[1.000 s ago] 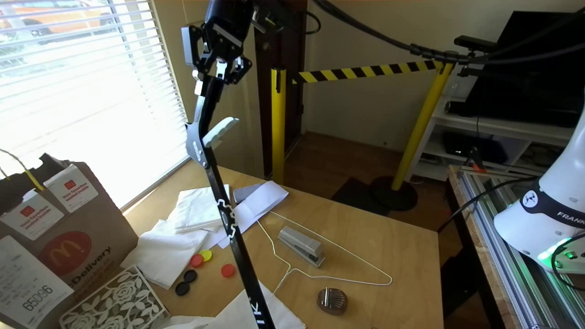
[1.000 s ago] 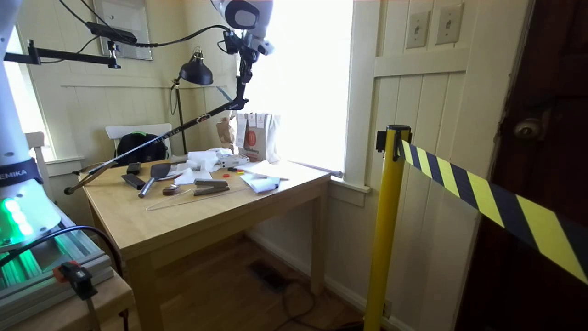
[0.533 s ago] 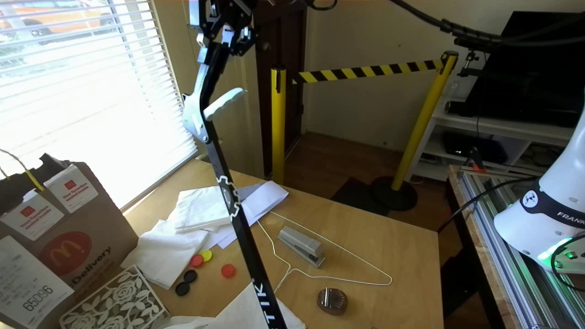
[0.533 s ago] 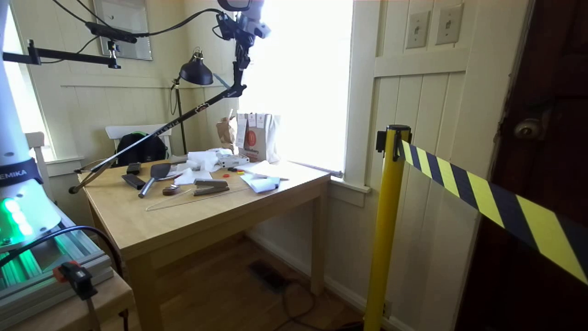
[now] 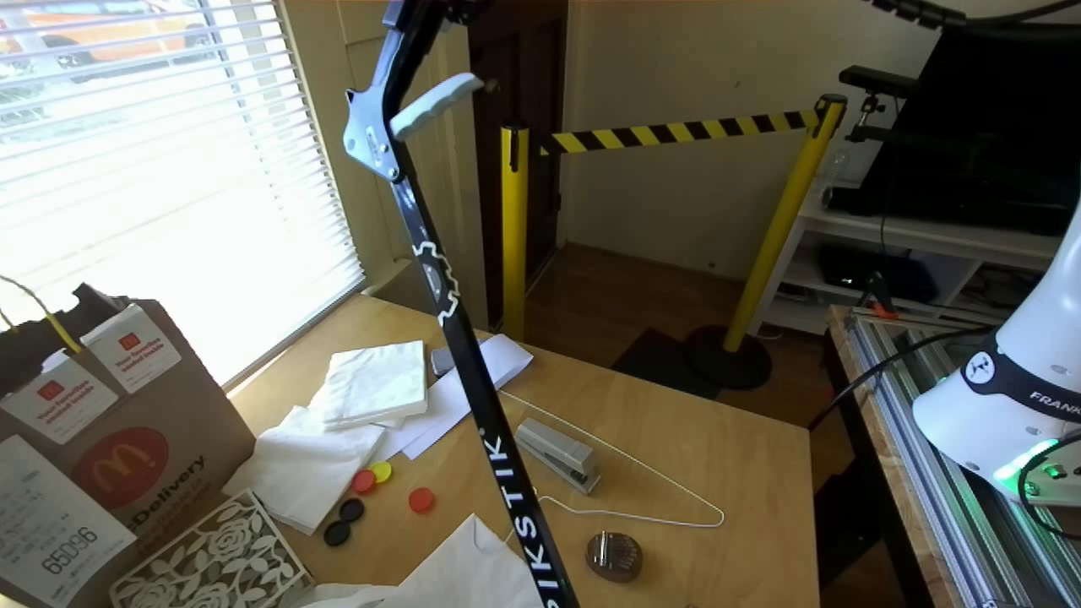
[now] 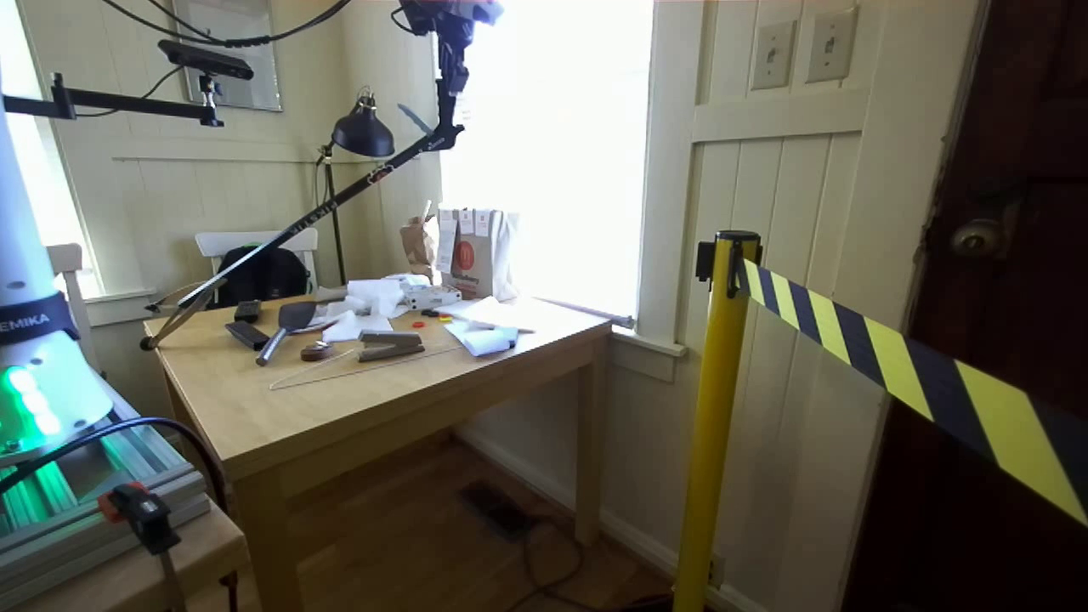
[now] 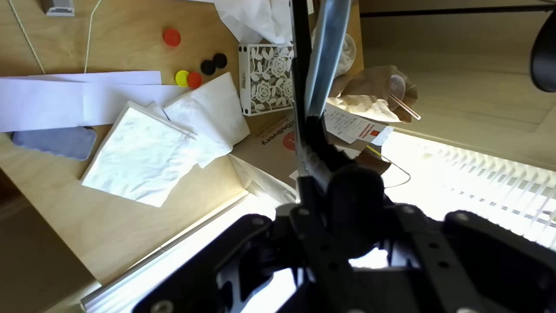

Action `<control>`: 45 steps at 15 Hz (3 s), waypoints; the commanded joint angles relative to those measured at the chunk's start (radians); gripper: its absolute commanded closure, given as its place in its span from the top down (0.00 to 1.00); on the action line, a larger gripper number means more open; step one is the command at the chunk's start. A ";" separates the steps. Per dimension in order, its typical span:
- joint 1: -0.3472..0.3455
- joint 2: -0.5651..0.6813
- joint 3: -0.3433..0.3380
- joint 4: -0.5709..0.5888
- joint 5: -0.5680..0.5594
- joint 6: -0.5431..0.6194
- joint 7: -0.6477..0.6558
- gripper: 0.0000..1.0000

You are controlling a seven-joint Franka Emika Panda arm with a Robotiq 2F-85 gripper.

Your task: Pick up the black object from the table and put it on the floor

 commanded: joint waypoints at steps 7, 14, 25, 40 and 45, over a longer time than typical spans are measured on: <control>0.000 -0.115 -0.038 -0.031 0.021 0.042 -0.034 0.08; 0.002 -0.179 -0.063 -0.035 0.041 0.105 -0.055 0.08; 0.006 -0.257 -0.080 -0.050 0.226 0.113 -0.220 0.08; -0.005 -0.482 -0.107 -0.173 0.187 0.309 -0.200 0.08; -0.006 -0.580 -0.108 -0.166 0.062 0.321 -0.094 0.08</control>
